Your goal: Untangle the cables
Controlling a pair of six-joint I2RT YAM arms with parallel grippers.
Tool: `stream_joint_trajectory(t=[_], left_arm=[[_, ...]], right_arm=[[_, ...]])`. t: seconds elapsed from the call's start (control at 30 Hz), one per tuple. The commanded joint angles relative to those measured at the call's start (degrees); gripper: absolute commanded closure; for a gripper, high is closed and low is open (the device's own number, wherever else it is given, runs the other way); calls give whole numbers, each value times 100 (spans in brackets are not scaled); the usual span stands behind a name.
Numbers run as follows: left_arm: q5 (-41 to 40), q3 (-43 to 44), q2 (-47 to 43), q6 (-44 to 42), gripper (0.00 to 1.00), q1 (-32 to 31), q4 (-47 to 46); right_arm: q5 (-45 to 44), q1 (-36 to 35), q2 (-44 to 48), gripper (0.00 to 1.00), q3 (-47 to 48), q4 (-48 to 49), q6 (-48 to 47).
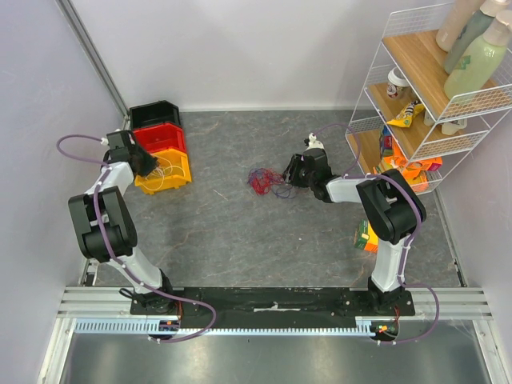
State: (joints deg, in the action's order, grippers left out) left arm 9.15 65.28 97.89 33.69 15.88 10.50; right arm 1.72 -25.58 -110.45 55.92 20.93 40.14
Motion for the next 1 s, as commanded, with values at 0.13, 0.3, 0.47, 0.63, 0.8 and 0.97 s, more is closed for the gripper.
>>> stream_joint_trajectory(t=[0.13,0.3,0.47,0.63,0.8,0.97], left_arm=[[-185,20,-270,348,69,3,294],[-256,134,-691,252,32,-32,461],[-299,170,-1288,181,26,-173,882],[-309,-479,-2053,418,30,-287,1059],[270,-683,-2239,-301,37,-1698,673],[853,-753,-1599,-434,43,-3554,-346]], right_arm=[[66,10,-99,51,95,-80,11],[92,10,-108,51,103,-71,11],[101,10,-108,51,95,-63,3],[118,10,-143,51,121,-80,11],[189,-8,-143,52,130,-63,-6],[426,-87,-126,79,77,52,-111]])
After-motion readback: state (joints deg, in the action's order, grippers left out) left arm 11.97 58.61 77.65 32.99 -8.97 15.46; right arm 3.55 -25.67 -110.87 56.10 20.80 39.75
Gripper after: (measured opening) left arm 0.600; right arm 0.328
